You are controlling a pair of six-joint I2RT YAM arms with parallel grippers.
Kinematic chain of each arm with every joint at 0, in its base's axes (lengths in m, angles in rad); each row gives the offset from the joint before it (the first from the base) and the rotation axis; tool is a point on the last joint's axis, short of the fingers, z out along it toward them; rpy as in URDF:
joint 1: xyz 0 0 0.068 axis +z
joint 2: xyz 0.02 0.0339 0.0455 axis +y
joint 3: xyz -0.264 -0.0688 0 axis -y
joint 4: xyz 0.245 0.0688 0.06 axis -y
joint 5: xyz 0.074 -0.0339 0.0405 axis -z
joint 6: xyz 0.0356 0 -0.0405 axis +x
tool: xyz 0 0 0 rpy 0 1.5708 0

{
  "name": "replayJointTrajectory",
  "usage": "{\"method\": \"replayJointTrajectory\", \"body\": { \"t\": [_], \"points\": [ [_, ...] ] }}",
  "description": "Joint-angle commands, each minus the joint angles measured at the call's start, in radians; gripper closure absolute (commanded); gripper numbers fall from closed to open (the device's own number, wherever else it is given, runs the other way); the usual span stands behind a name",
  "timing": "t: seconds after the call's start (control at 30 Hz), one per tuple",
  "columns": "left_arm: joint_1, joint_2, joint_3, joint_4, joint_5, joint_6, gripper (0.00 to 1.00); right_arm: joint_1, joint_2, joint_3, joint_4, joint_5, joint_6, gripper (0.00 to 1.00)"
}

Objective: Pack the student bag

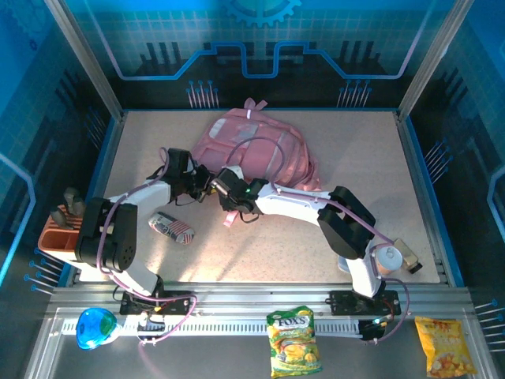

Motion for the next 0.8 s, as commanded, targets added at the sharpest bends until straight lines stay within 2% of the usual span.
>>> {"method": "replayJointTrajectory", "body": {
  "t": [0.0, 0.13, 0.23, 0.77],
  "points": [
    [-0.014, 0.003, 0.035, 0.038, 0.110, 0.020, 1.00, -0.013, 0.020, 0.030, -0.059, 0.073, 0.039, 0.62],
    [-0.014, 0.003, 0.040, 0.036, 0.107, 0.019, 1.00, -0.018, 0.024, 0.026, -0.063, 0.069, 0.043, 0.62],
    [-0.014, 0.003, 0.041, 0.033, 0.106, 0.018, 1.00, -0.027, 0.028, 0.026, -0.057, 0.061, 0.037, 0.69],
    [-0.014, -0.006, 0.046, 0.017, 0.090, 0.007, 1.00, -0.070, 0.091, 0.124, -0.019, 0.055, -0.079, 0.76]
  ]
}}
